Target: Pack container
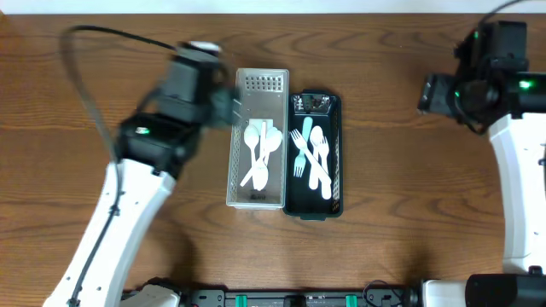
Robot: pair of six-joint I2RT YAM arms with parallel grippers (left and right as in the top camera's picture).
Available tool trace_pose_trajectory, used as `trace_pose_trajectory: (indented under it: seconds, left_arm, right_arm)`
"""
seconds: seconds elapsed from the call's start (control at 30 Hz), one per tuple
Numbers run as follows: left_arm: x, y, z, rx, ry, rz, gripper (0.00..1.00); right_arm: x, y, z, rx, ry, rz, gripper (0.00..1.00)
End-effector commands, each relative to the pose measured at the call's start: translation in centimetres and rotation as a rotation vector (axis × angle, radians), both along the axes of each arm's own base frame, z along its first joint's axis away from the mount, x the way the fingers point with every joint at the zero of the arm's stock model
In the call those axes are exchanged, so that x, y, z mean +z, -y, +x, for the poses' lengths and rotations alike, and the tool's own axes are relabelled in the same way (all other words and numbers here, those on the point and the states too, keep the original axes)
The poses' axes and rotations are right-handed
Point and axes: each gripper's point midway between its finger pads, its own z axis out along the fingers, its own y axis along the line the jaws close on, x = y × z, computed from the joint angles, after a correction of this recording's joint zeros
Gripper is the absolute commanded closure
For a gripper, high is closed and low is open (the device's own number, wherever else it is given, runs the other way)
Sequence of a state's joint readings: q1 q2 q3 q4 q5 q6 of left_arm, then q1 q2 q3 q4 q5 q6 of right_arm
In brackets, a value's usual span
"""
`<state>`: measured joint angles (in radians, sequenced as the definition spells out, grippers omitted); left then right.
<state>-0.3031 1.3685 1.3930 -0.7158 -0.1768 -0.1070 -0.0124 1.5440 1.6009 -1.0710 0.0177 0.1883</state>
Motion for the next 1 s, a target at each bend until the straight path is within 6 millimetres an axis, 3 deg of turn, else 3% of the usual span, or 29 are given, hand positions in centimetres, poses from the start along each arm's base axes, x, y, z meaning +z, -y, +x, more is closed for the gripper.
trace_pose_trajectory:
  seconds: [0.0, 0.07, 0.1, 0.23, 0.4, 0.57, 0.73, 0.97]
  left_arm:
    - [0.0, -4.6, 2.4, 0.136, 0.040, 0.014, 0.02]
    - [0.8, -6.8, 4.3, 0.190, 0.108, -0.011, 0.02]
    - [1.3, -8.0, 5.3, 0.220, 0.146, -0.017, 0.02]
    - [2.4, -11.3, 8.2, 0.296, 0.259, -0.029, 0.02]
    - [0.6, -12.9, 9.1, 0.247, 0.213, 0.091, 0.02]
    - [0.2, -12.8, 9.1, 0.236, 0.202, 0.097, 0.02]
    - [0.3, -12.7, 8.5, 0.236, 0.209, 0.096, 0.02]
    - [1.1, -12.0, 6.1, 0.204, 0.283, 0.066, 0.02]
  right_arm:
    - [1.8, -2.5, 2.4, 0.063, 0.124, -0.065, 0.20]
    - [3.7, -4.3, 4.6, 0.114, 0.247, -0.101, 0.13]
    - [4.9, -5.3, 5.7, 0.149, 0.313, -0.116, 0.01]
    - [8.0, -8.3, 9.0, 0.251, 0.506, -0.159, 0.01]
    - [8.6, -8.8, 11.0, 0.252, 0.578, -0.163, 0.01]
    - [7.7, -7.9, 11.5, 0.285, 0.556, -0.223, 0.01]
    - [6.9, -6.8, 10.7, 0.295, 0.501, -0.253, 0.01]
    - [5.3, -4.2, 9.0, 0.227, 0.422, -0.230, 0.01]
